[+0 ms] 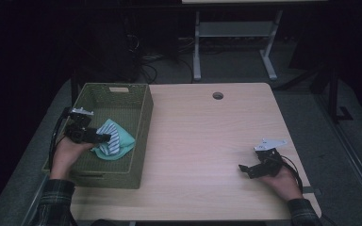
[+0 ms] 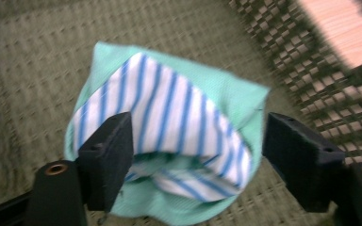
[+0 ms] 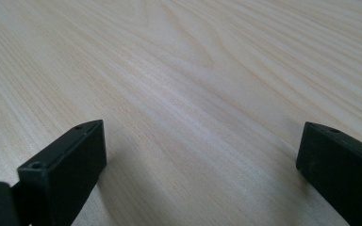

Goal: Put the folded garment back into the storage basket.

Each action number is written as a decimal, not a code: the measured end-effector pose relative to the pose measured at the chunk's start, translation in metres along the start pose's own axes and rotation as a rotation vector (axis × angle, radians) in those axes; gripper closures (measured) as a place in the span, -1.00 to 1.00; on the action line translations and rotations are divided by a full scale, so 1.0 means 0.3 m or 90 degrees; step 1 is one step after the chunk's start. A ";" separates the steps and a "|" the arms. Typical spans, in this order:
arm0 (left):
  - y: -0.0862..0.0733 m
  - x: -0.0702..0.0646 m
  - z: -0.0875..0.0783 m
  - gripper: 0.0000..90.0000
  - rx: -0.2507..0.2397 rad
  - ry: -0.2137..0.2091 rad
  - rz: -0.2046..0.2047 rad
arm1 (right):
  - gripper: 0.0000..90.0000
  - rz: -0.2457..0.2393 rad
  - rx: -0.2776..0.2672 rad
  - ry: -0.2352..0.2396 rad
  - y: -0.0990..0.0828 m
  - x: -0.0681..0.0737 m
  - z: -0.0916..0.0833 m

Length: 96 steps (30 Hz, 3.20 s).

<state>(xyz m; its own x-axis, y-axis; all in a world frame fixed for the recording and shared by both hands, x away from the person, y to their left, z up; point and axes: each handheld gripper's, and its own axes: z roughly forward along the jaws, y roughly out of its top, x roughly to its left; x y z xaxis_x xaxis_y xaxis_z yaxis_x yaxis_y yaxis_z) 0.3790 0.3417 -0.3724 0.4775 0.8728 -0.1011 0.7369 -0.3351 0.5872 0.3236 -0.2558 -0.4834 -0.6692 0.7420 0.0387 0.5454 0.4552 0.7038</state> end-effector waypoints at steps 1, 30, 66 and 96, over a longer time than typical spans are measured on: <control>0.006 -0.006 -0.004 -0.54 -0.001 -0.003 0.000 | -0.96 0.001 -0.001 0.000 0.000 0.000 0.000; 0.159 -0.328 -0.029 -0.69 -0.098 -0.077 0.081 | -0.96 0.003 0.000 -0.005 -0.001 -0.001 -0.002; 0.194 -0.744 0.272 -0.68 -0.099 -0.144 0.192 | -0.96 0.003 0.000 -0.005 -0.001 -0.001 -0.002; 0.052 -0.751 0.527 -0.69 -0.022 -0.104 0.231 | -0.96 0.003 0.001 -0.005 -0.001 -0.001 -0.002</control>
<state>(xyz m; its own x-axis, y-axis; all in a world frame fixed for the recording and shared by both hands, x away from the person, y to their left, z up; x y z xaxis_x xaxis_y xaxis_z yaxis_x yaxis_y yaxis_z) 0.3584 0.0838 -0.4675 0.7755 0.6313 -0.0069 0.4915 -0.5968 0.6342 0.3233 -0.2565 -0.4834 -0.6627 0.7480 0.0365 0.5490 0.4520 0.7031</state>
